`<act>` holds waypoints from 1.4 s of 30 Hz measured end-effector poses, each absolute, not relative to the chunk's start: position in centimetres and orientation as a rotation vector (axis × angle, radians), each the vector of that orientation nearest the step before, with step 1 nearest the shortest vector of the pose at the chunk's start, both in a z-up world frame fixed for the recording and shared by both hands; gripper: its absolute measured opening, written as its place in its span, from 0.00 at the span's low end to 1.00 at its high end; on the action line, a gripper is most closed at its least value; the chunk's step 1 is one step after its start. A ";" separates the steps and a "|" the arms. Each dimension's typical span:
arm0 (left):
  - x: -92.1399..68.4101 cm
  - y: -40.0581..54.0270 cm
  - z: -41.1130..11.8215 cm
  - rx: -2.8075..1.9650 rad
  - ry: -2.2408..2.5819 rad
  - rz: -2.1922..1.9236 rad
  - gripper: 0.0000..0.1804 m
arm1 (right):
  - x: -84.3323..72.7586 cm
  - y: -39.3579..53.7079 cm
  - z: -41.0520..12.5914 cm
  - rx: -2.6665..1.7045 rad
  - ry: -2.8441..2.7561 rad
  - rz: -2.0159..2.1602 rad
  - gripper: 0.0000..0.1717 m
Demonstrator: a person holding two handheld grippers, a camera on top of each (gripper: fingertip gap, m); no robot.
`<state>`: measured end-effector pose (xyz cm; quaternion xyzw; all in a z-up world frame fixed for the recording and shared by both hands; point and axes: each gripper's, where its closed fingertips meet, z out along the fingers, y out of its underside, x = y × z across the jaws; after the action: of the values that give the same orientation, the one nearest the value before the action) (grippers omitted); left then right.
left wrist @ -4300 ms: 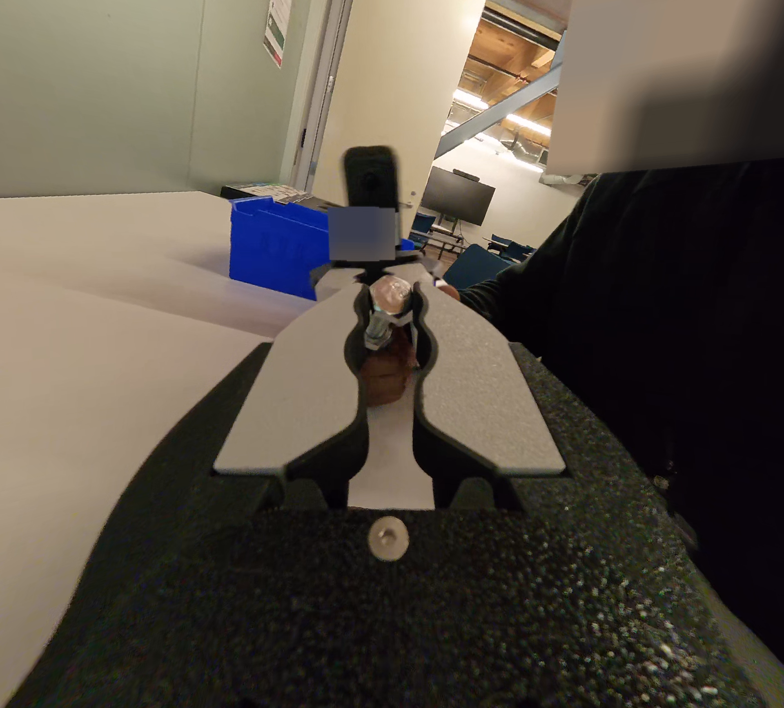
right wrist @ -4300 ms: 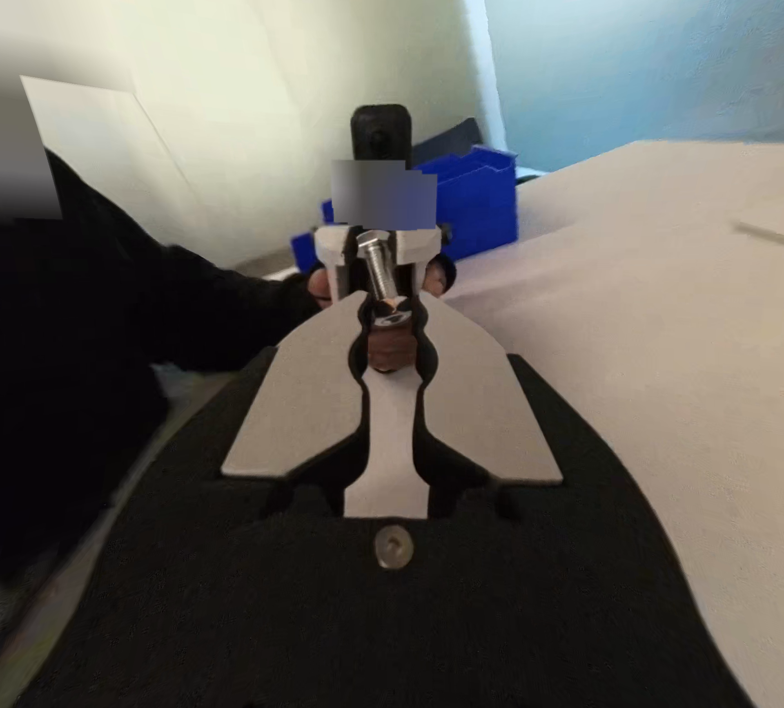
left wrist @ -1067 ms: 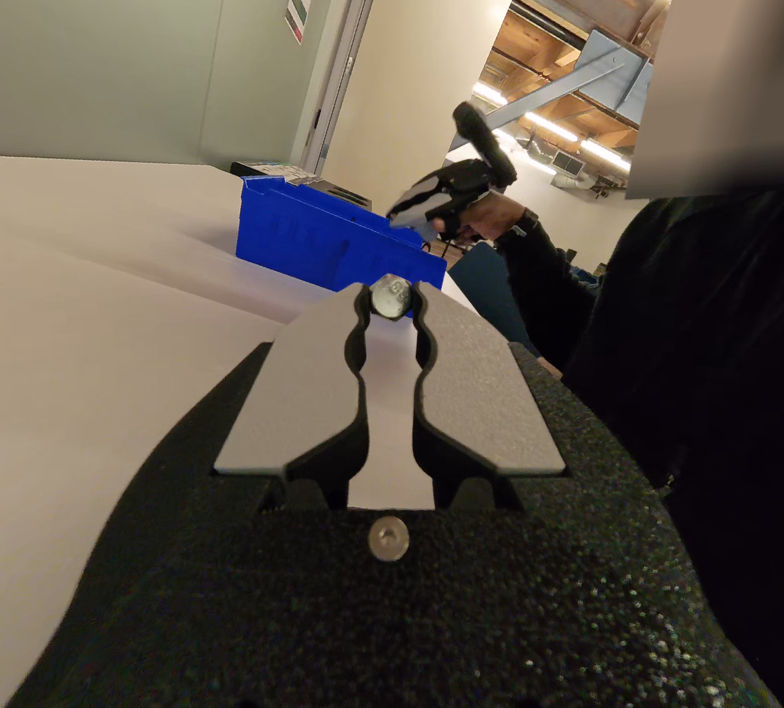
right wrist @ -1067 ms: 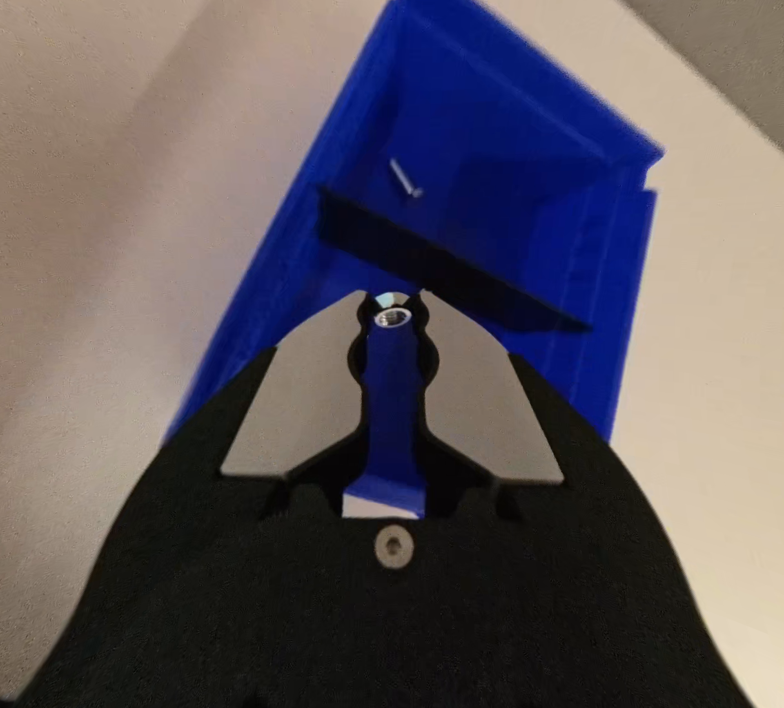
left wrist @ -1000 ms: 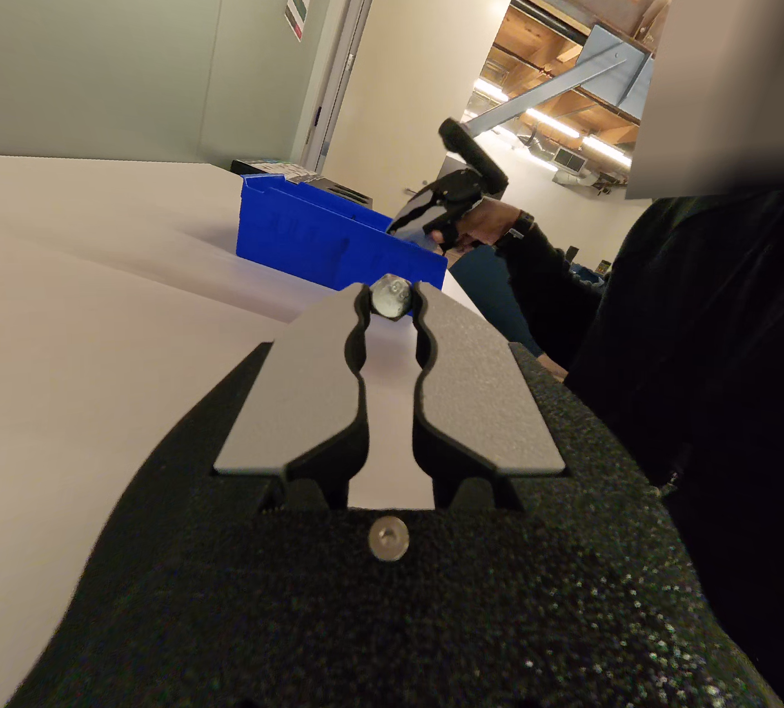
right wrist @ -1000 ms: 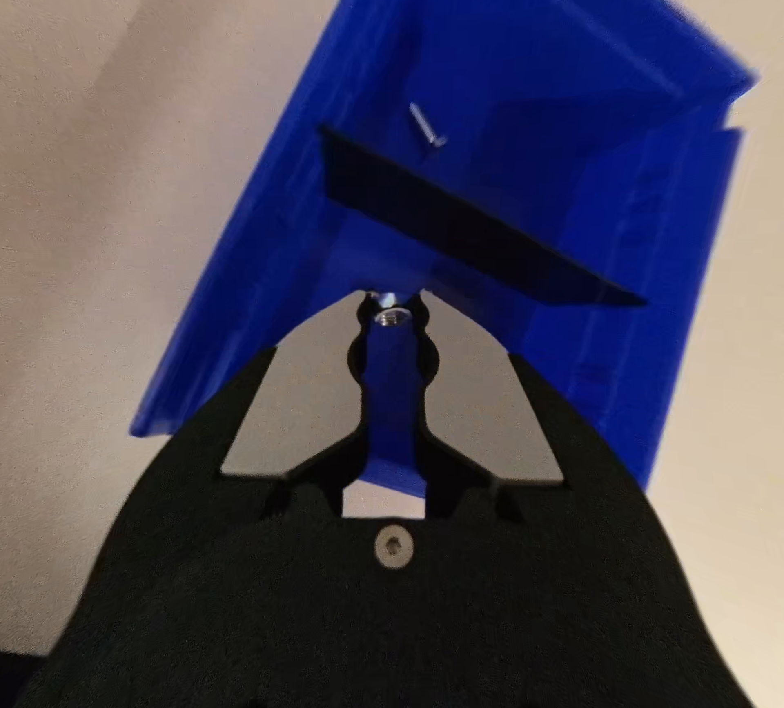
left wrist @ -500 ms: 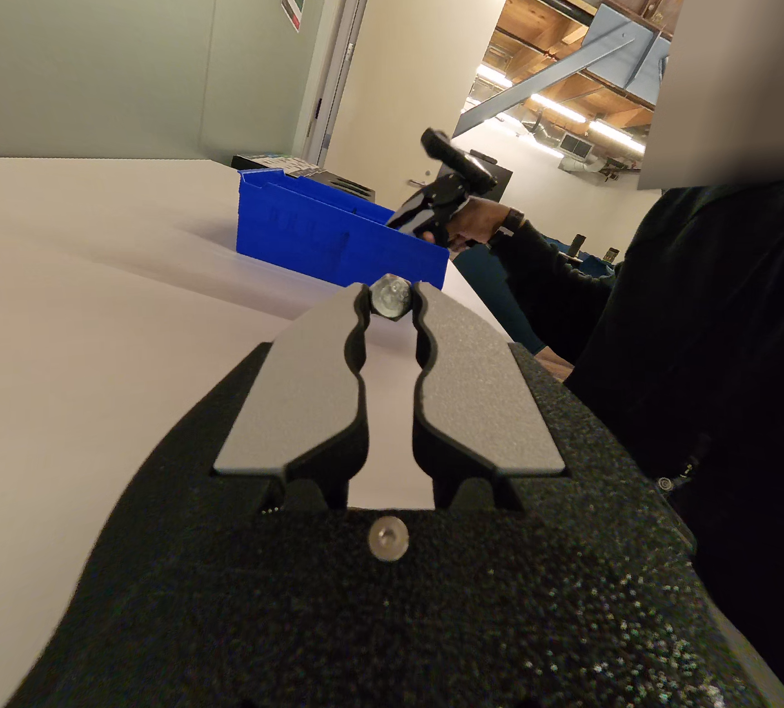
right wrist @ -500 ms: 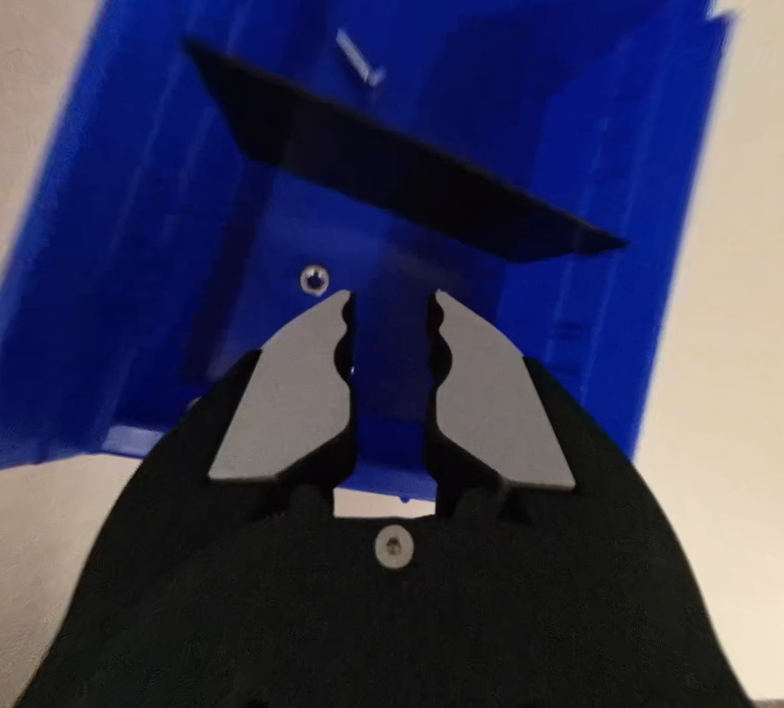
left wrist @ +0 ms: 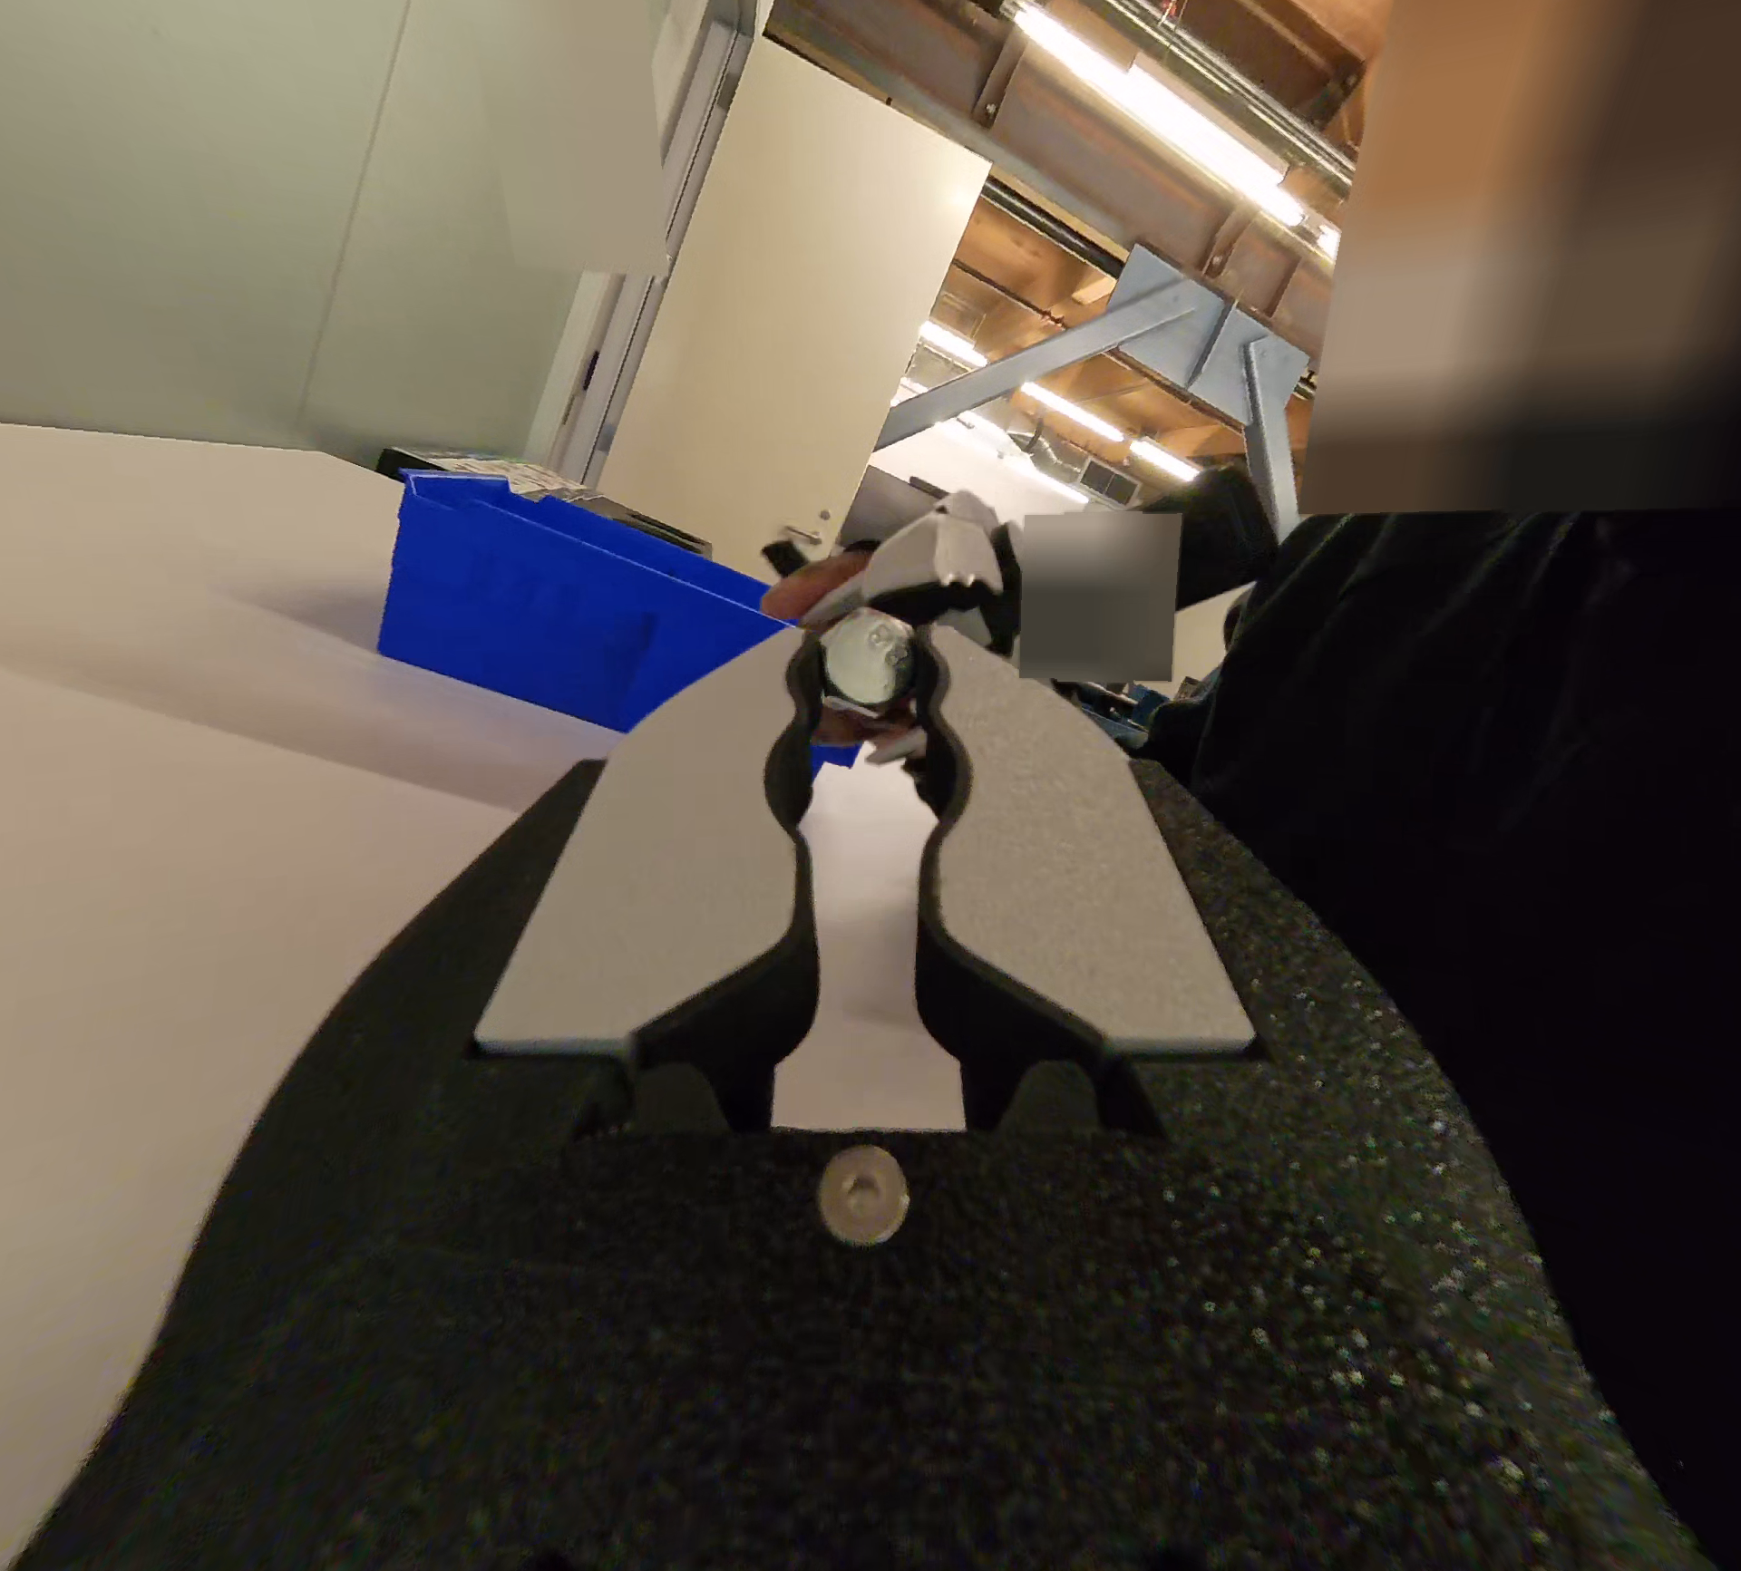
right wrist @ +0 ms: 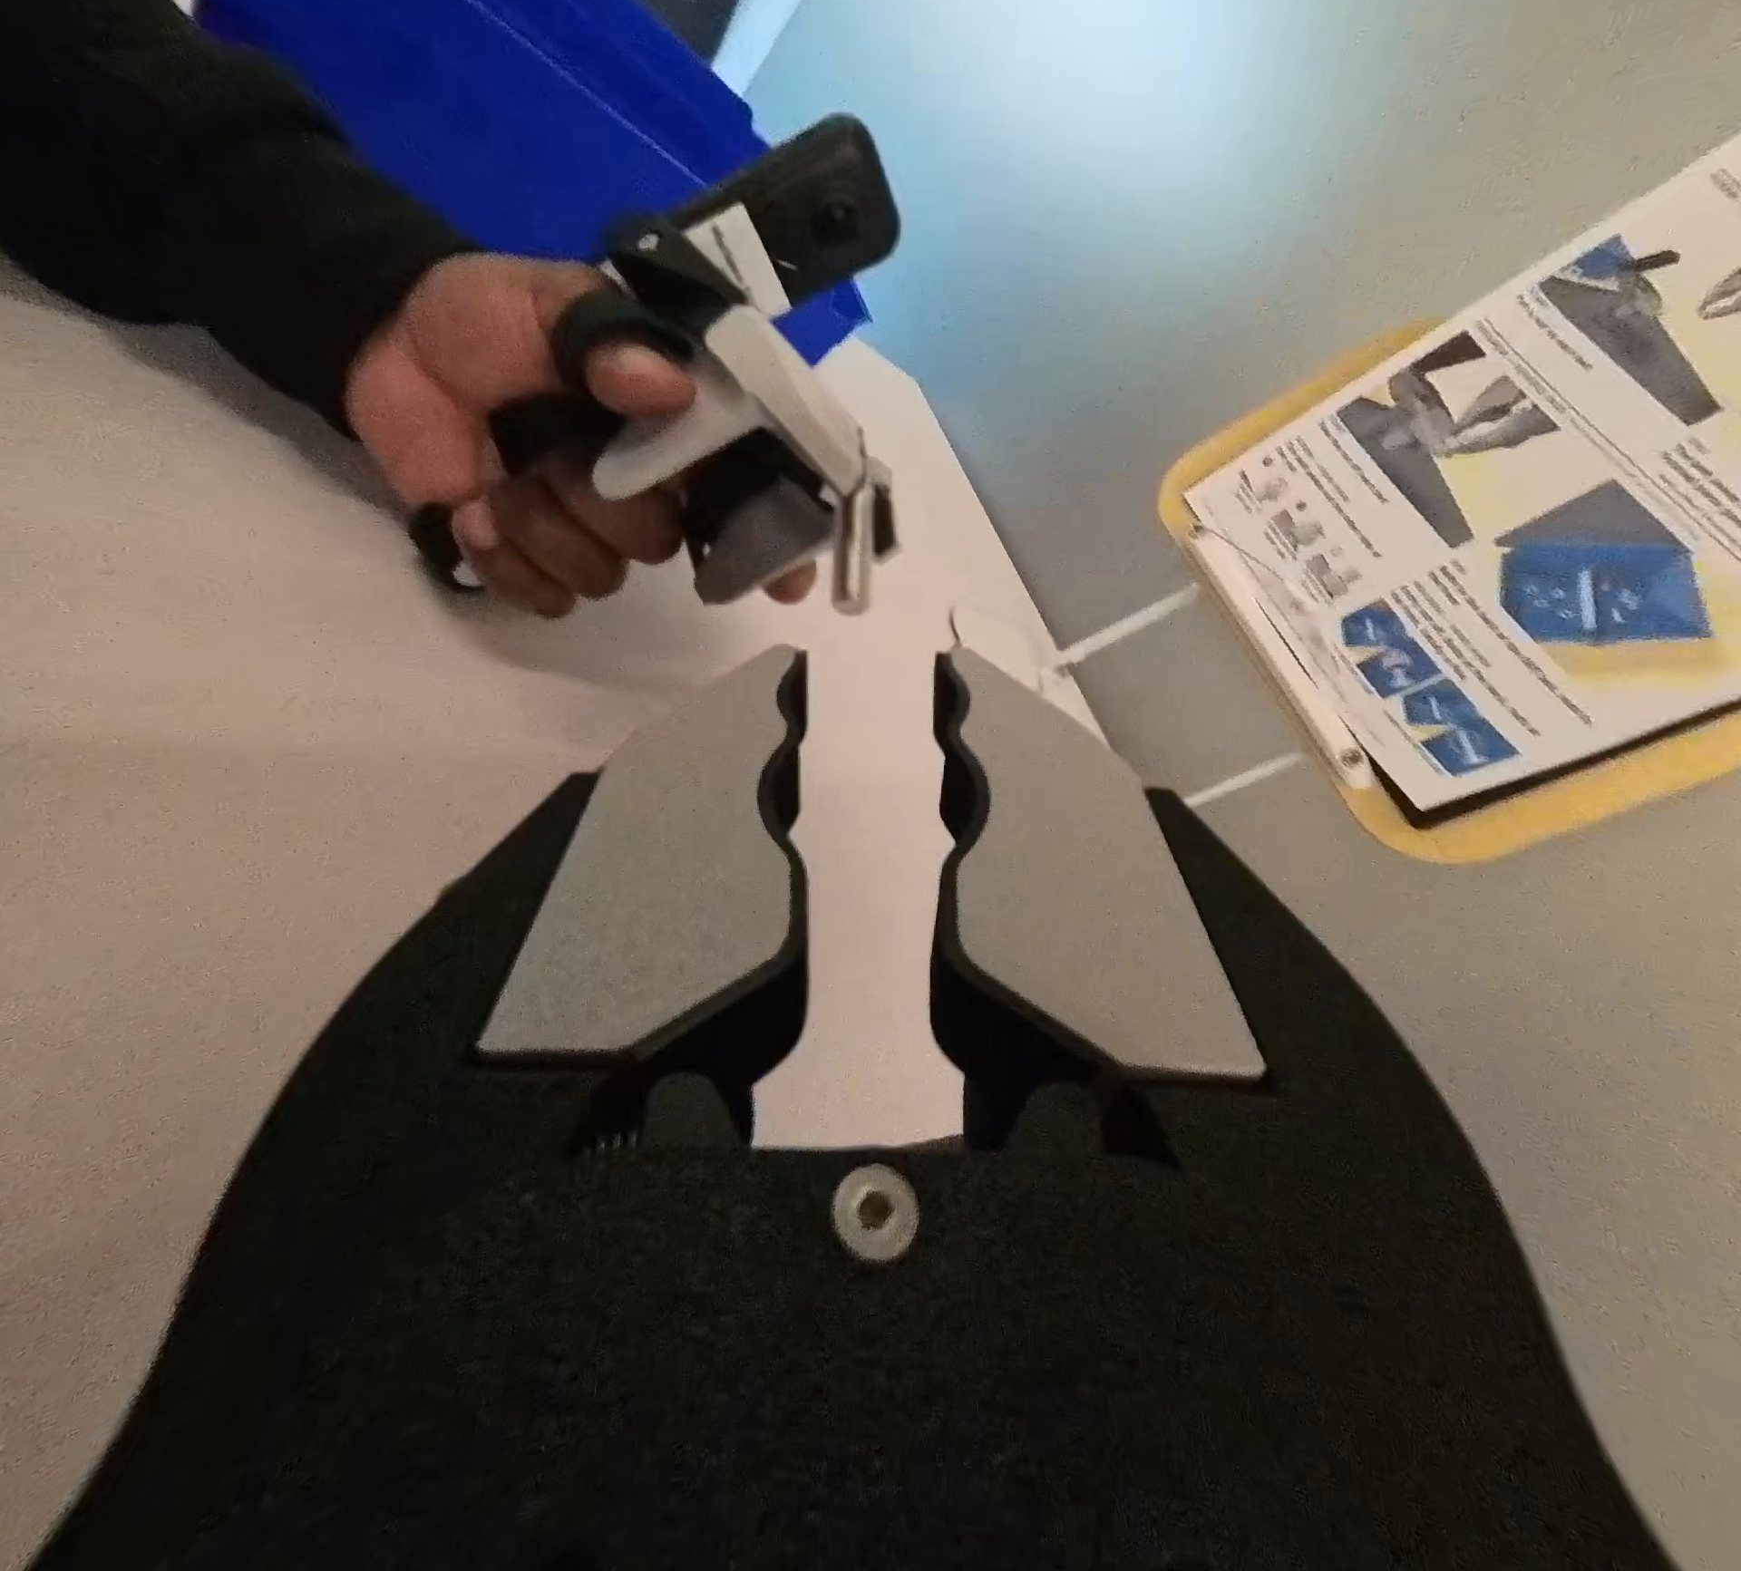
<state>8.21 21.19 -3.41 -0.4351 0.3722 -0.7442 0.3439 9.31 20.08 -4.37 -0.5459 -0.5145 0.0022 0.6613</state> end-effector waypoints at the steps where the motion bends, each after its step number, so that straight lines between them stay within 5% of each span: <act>1: 8.2 21.1 -3.4 -1.130 0.971 -1.939 0.10 | 8.7 20.3 -4.5 -1.220 -1.150 0.010 0.15; 21: 9.3 19.8 -4.1 -1.174 1.042 -1.953 0.15 | 8.9 21.6 -4.9 -1.241 -1.047 -0.088 0.06; 29: 9.2 20.8 -4.1 -1.217 0.973 -1.992 0.15 | 31.2 25.1 0.6 -1.748 -0.616 -0.565 0.06; 35: 9.5 20.2 -4.4 -1.232 1.019 -1.966 0.14 | 45.9 24.7 -7.4 -2.376 -0.374 -0.435 0.06; 42: 9.3 20.4 -4.2 -1.232 0.994 -1.984 0.13 | 48.5 25.5 -10.1 -2.471 -0.361 -0.448 0.07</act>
<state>9.26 20.40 -4.24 -0.4636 0.3739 -0.7464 0.2971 48.46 25.53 -10.09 -0.9297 -0.1358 -0.1688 0.2979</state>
